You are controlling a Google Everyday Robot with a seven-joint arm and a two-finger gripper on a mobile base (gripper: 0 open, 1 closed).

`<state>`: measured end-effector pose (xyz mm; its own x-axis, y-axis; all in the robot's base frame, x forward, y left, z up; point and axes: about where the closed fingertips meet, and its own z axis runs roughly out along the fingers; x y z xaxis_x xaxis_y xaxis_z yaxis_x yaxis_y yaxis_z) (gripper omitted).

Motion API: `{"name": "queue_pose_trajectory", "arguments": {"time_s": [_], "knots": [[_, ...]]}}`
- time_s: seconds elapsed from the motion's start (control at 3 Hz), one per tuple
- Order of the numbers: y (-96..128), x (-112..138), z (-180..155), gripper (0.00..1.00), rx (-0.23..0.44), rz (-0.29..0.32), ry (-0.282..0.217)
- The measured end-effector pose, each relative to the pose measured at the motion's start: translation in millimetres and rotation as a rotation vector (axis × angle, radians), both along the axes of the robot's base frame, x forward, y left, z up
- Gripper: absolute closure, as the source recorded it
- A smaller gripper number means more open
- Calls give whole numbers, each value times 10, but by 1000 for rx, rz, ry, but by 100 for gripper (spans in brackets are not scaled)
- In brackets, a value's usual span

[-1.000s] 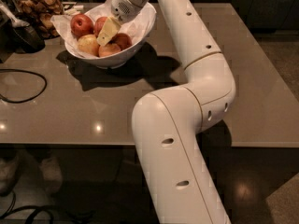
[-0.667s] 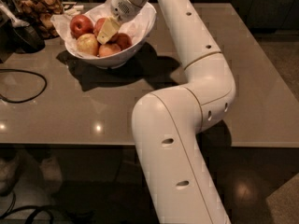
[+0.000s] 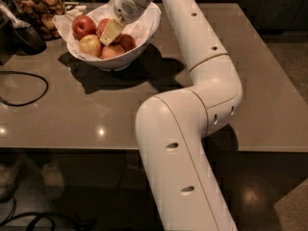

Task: Pick apple from white bowl

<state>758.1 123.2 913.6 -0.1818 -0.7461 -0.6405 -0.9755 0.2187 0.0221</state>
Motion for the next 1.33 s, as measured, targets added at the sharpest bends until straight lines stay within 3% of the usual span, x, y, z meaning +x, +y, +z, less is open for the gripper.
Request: {"name": "queue_pose_trajectory", "arguments": {"time_s": [0.33,1.0,1.33], "knots": [[0,0,1,100,0,0,0],[134,-118,640,100,48,27,-128],[170,-229,817,100,58,46,-153]]}}
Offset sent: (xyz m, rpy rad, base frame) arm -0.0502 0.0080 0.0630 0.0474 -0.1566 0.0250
